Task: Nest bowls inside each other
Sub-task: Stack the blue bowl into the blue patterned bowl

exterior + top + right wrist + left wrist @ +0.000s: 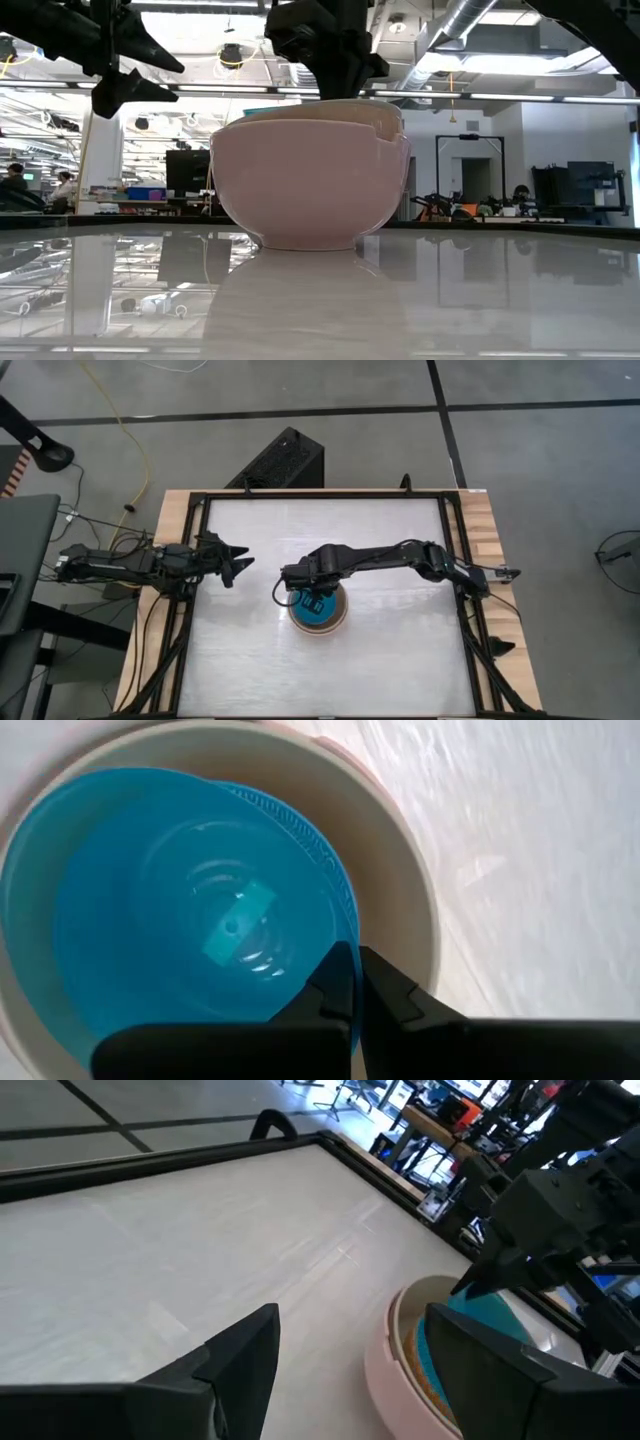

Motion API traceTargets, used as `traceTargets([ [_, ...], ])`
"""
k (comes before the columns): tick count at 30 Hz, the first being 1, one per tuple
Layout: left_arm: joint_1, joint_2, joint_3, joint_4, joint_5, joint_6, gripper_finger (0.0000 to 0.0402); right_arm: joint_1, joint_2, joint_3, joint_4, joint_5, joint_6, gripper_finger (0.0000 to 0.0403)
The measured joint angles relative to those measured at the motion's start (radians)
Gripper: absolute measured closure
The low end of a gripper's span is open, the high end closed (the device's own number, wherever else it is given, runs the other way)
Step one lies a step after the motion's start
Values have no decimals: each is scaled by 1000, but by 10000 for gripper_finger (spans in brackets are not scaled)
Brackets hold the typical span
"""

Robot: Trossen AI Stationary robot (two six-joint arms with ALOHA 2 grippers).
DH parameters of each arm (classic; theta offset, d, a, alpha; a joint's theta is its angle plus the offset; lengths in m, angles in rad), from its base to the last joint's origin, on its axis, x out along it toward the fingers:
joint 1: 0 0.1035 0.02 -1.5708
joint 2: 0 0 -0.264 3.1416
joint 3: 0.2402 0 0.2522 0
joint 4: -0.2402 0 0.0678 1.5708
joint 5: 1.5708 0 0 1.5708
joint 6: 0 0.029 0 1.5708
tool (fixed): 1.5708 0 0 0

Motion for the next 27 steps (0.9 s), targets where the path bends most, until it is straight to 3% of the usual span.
traceTargets([
  [18, 0, 0, 0, -24, 0, -5, 164, 0, 0, 0, 0, 11, 33, 367],
  [27, 0, 0, 0, -26, 18, -8, 164, 38, -4, -96, 27, 44, 50, 375],
])
